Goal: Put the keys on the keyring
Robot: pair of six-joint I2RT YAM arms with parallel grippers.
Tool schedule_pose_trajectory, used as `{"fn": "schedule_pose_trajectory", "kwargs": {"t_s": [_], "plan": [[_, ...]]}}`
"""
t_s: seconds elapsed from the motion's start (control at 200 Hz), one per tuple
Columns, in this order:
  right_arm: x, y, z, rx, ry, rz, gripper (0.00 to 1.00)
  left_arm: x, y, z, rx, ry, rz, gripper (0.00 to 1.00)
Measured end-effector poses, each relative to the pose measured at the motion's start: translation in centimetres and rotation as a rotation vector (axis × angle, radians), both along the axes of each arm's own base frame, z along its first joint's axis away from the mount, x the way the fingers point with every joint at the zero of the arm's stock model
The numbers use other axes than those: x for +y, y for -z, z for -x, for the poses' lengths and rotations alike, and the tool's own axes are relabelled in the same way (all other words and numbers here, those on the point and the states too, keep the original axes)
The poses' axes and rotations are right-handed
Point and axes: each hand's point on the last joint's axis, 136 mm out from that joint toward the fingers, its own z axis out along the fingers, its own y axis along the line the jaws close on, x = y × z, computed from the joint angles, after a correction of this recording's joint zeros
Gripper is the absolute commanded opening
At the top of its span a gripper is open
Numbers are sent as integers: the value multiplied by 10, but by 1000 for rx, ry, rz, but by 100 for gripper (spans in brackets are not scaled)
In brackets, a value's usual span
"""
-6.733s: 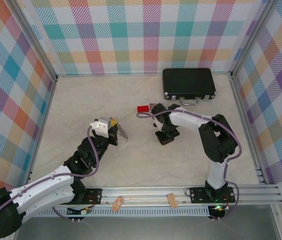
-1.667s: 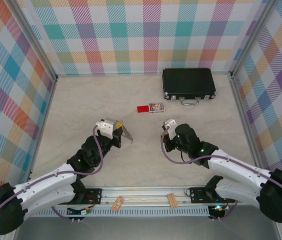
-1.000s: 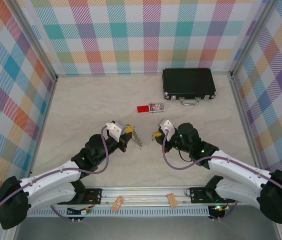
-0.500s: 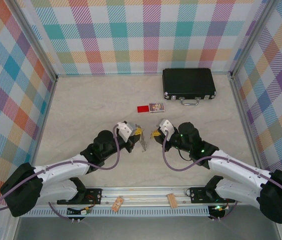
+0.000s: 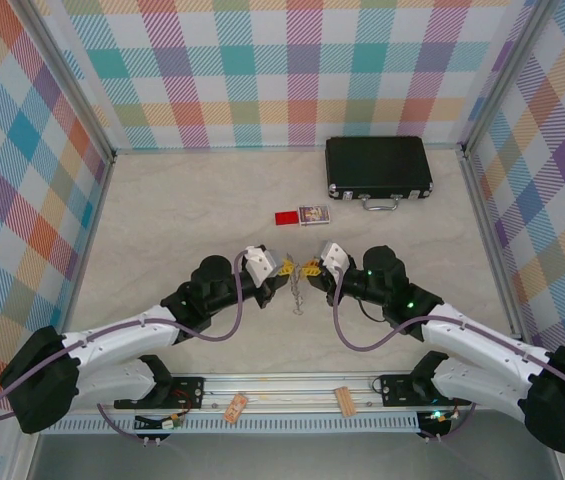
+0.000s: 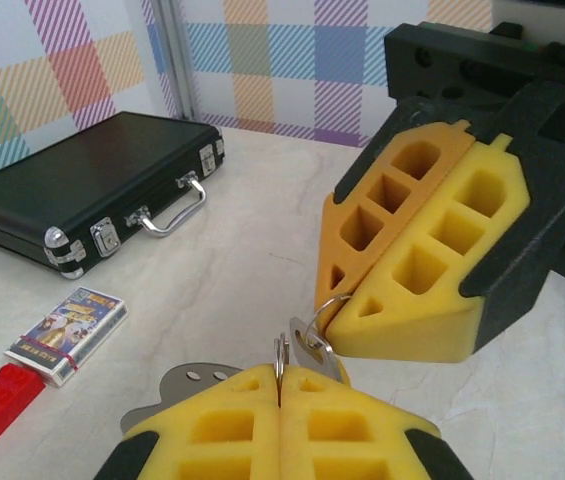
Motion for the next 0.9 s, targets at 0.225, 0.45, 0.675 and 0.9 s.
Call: {"fn": "schedule_pose_trajectory", "kwargs": {"t_s": [0.225, 0.45, 0.675, 0.9], "plan": [[0, 0, 1, -9, -11, 6, 0, 3, -16, 14, -55, 29, 5, 0], [-2, 7, 3, 10, -14, 45, 0, 6, -8, 17, -77, 34, -1, 0], [-3, -10, 0, -6, 10, 89, 0, 16, 9, 25, -84, 31, 4, 0], [-5, -16, 7, -35, -6, 182, 0, 18, 11, 27, -95, 32, 12, 0]]}}
